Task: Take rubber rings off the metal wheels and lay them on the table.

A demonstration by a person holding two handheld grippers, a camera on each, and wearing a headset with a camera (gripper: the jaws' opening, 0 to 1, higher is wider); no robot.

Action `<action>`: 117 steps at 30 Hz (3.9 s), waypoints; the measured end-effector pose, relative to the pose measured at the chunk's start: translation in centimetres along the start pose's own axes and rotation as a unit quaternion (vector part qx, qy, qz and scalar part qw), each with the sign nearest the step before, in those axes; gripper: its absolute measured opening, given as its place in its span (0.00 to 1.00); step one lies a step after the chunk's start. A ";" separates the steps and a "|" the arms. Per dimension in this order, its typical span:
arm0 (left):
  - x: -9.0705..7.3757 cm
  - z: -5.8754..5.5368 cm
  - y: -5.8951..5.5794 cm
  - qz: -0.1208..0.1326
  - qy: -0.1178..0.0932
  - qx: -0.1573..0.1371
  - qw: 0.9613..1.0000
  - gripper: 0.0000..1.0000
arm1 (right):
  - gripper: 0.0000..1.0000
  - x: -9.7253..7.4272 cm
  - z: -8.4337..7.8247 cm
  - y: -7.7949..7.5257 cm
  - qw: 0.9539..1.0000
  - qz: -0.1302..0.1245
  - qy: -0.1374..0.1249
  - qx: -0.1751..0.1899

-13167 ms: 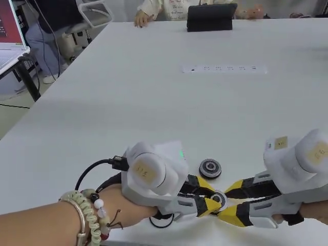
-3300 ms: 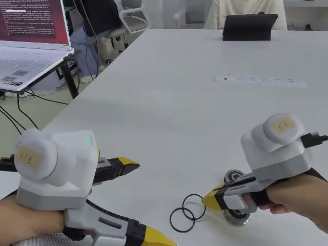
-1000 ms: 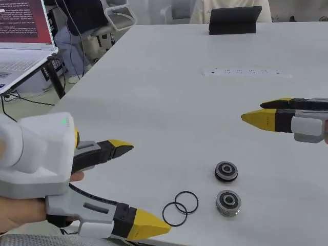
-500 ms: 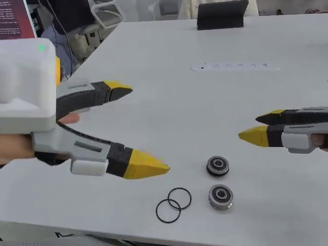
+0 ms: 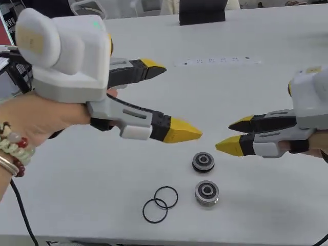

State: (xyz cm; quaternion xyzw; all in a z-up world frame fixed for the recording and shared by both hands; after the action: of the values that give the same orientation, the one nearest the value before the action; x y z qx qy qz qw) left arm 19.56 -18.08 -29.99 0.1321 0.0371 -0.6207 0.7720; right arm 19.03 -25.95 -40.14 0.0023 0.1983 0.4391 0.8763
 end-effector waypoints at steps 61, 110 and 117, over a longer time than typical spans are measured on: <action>5.5 -13.6 -3.2 -0.008 0.091 -0.057 0.994 0.09 | 0.25 3.5 -5.8 1.2 0.996 -0.003 0.082 -0.032; 5.5 -13.8 -2.8 0.005 0.088 -0.065 0.994 0.07 | 0.00 3.2 -5.9 0.4 0.990 -0.018 0.114 -0.078; 5.5 -13.8 -2.9 0.004 0.089 -0.062 0.994 0.07 | 0.00 3.2 -5.7 -0.1 0.987 -0.039 0.119 -0.099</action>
State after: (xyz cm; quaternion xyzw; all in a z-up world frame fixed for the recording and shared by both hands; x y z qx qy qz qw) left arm 19.46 -20.41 -44.90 0.1386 0.1434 -0.5996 0.7751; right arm 18.85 -24.50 -46.56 -0.1440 0.2566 0.4191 0.8589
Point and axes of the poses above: the centre of the closed fingertips' face, and the gripper's own axes: x roughly forward along the fingers, y roughly to its left, z roughly out of its top, the point moved 2 cm from there along -x, roughly backward along the fingers, and after that the axes turned 8 degrees about -y, right-handed, at the moved point
